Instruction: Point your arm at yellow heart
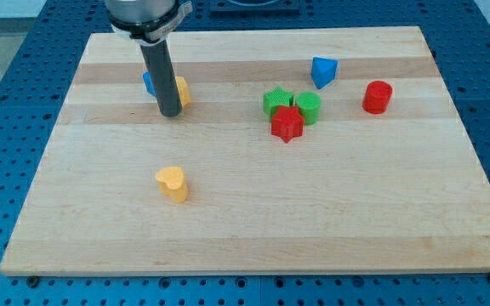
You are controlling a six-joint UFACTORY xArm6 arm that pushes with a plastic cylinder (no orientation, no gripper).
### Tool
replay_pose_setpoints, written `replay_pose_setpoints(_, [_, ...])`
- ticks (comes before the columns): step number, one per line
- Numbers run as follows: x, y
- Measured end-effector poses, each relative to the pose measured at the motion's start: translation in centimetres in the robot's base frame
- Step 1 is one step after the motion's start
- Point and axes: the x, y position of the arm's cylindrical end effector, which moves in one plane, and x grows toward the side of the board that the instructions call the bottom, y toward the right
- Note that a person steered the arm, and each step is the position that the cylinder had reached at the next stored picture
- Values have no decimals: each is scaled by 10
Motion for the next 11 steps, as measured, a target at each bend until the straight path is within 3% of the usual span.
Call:
replay_pose_setpoints(2, [28,49])
replay_pose_setpoints(3, [72,74])
replay_pose_setpoints(6, [193,78])
replay_pose_setpoints(8, [217,64])
replay_pose_setpoints(10, [204,39])
replay_pose_setpoints(11, [166,39])
